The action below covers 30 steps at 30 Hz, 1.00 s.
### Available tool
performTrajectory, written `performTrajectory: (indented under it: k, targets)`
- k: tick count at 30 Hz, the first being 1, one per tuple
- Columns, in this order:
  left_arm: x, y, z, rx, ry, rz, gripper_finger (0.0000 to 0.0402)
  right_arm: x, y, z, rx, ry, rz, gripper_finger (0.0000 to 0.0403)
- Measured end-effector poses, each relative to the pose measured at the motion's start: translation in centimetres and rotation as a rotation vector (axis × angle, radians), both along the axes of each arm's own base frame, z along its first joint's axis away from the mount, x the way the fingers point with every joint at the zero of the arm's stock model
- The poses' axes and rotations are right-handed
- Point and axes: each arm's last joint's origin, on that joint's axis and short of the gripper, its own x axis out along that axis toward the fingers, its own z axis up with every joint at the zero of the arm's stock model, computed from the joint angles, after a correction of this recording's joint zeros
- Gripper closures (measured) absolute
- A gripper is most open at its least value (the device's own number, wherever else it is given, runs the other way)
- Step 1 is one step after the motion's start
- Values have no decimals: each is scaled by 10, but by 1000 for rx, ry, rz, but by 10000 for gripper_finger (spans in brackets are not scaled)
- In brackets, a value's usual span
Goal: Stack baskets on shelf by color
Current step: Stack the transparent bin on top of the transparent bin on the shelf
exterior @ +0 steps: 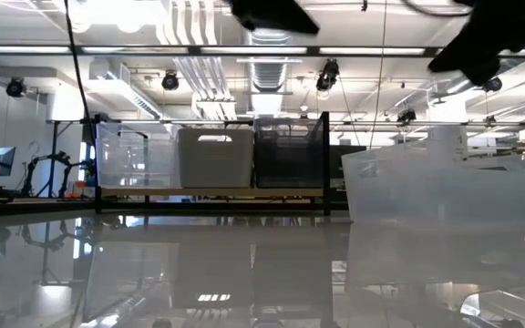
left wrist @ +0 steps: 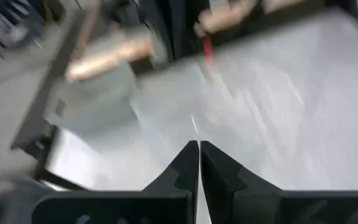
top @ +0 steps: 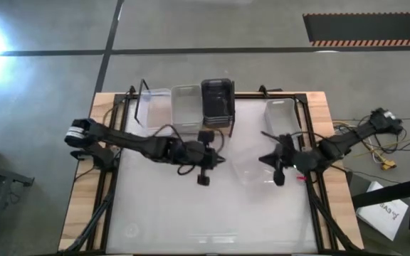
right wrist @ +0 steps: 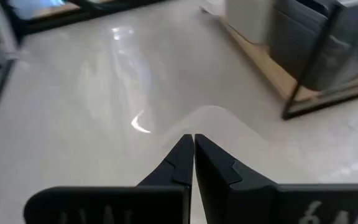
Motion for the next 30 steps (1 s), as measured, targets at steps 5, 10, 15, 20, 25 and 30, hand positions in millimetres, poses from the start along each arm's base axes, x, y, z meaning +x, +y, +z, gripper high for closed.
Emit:
performTrajectory:
  k: [5,10,15,20,25,30]
  targets:
    - [26,-8,-34,0,94,-27,372,-14,32,5,-22,-65,50,394]
    - [55,-15,-54,80,219,-124,296,-22,53,5,-31,-117,72,394]
    - [78,-16,-68,158,329,-204,216,-23,64,-4,-3,-85,74,394]
    - [96,-15,-87,252,345,-264,166,-18,71,-14,-3,-48,54,394]
    - [109,-5,-111,258,382,-261,158,-14,77,-22,-4,-14,47,394]
    - [114,-1,-130,257,410,-255,183,-13,80,-26,-4,6,57,394]
